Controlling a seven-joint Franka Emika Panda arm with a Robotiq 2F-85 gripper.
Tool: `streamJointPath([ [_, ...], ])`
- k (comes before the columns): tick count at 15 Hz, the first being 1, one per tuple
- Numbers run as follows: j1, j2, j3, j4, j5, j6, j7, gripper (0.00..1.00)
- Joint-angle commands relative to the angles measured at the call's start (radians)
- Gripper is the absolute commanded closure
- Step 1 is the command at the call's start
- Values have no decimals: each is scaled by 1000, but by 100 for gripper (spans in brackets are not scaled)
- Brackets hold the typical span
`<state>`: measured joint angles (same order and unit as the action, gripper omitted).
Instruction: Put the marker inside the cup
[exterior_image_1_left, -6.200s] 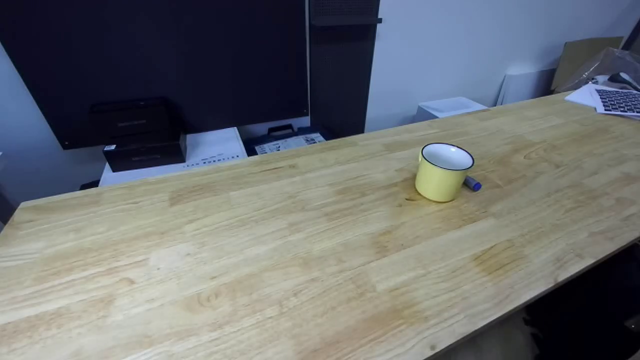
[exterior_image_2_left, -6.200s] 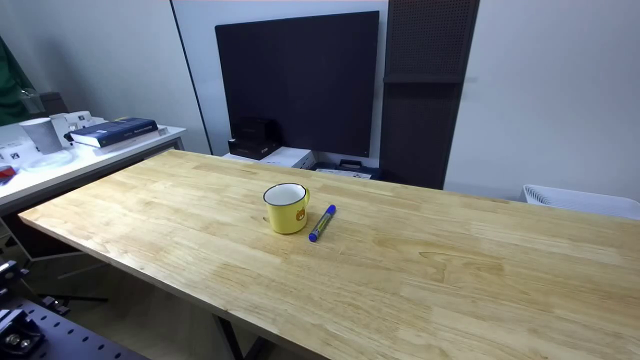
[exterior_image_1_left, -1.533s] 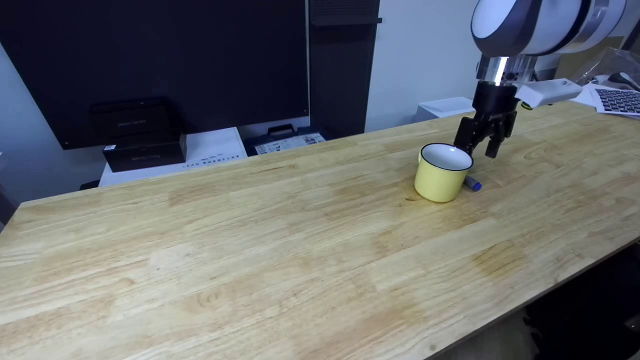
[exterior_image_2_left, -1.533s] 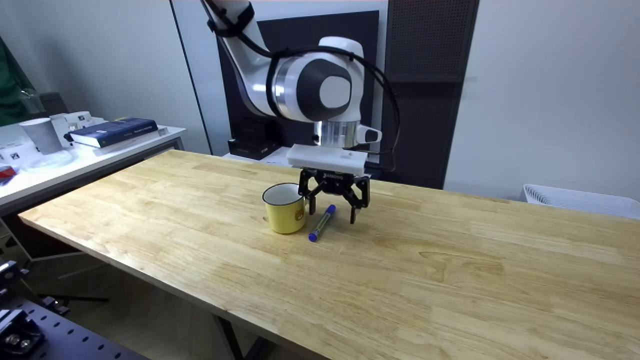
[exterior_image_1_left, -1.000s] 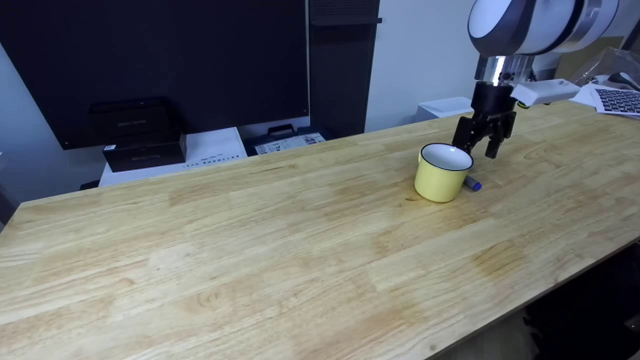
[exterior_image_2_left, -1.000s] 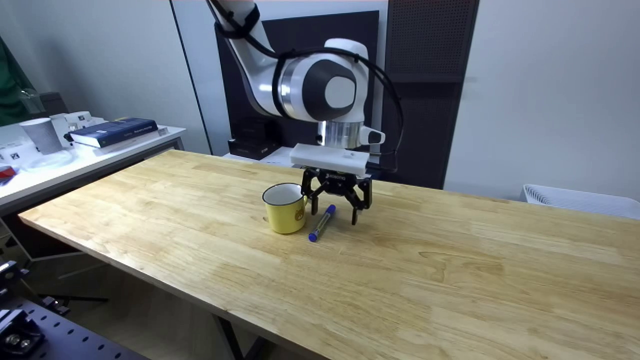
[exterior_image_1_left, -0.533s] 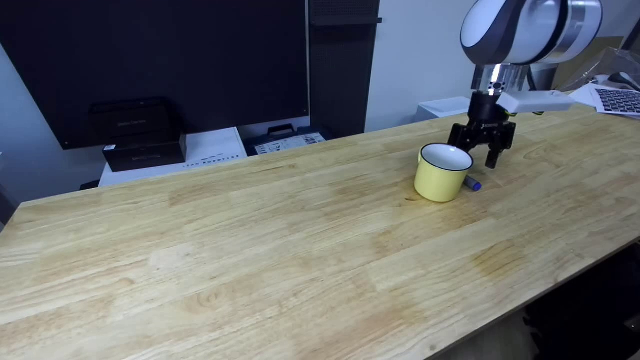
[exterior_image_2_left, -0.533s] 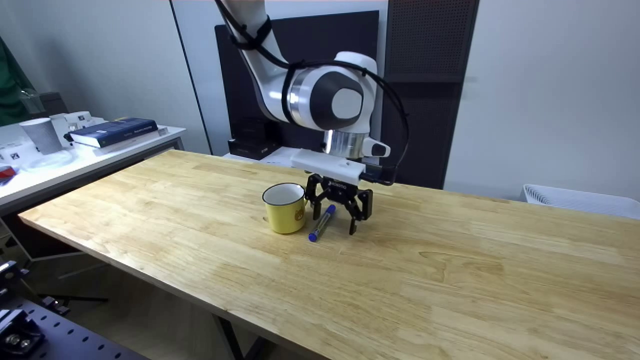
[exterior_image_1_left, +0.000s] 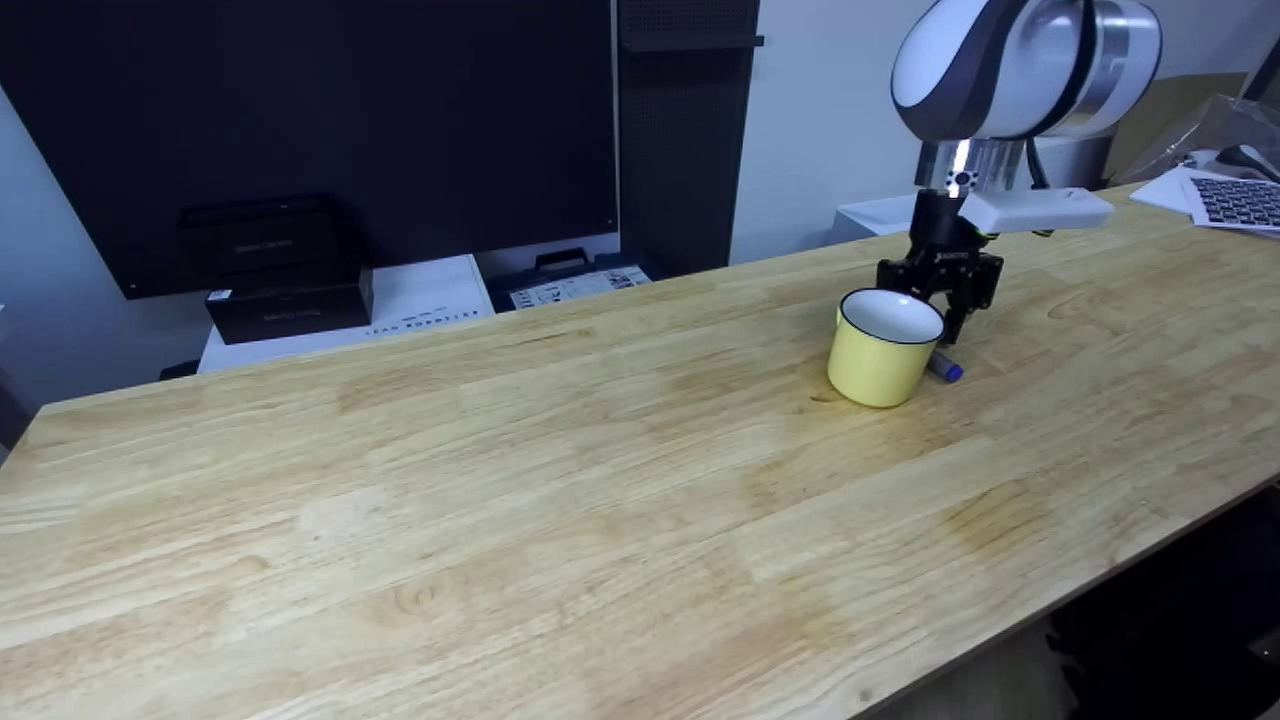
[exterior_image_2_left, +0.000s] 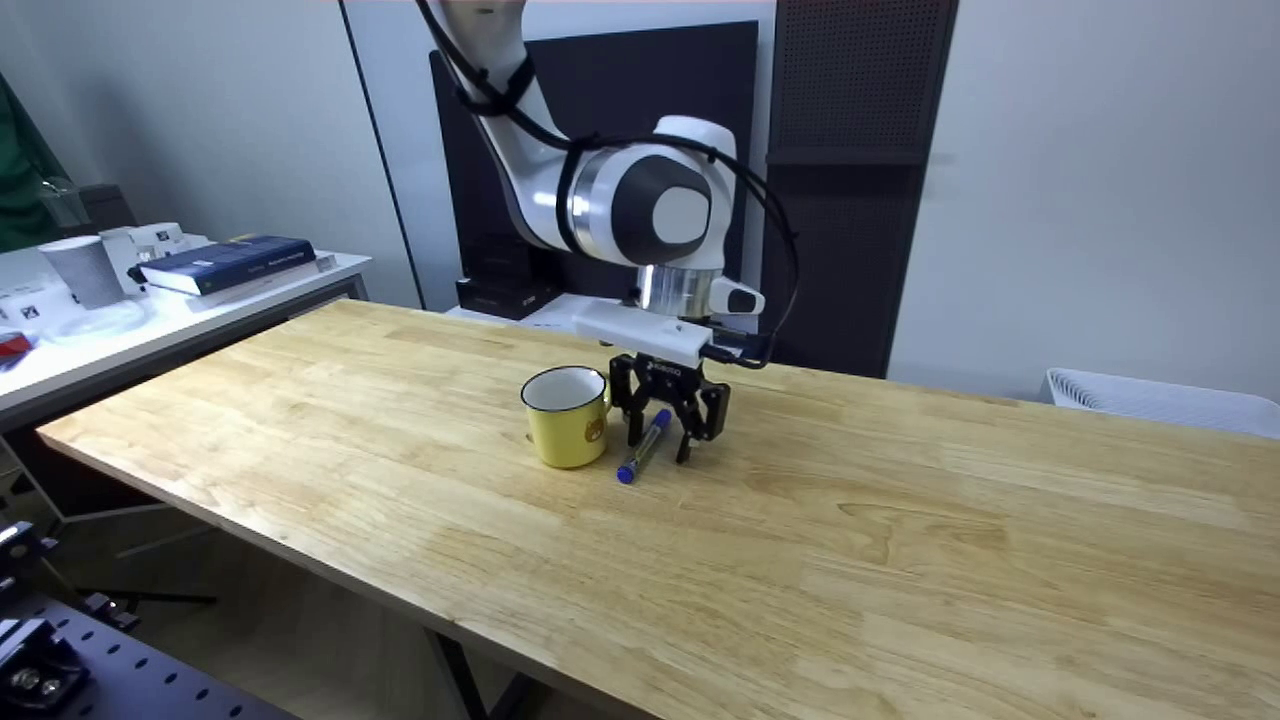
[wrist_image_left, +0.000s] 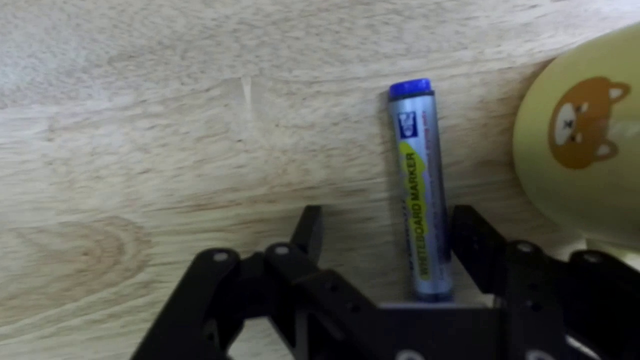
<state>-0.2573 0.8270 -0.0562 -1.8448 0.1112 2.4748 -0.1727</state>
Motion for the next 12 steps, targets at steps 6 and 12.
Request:
streamJointPath([
  [6,8,-26,4,23,-2,-48,20,95],
  [12,47,-179,-26,-34,-35,-135,49,95],
])
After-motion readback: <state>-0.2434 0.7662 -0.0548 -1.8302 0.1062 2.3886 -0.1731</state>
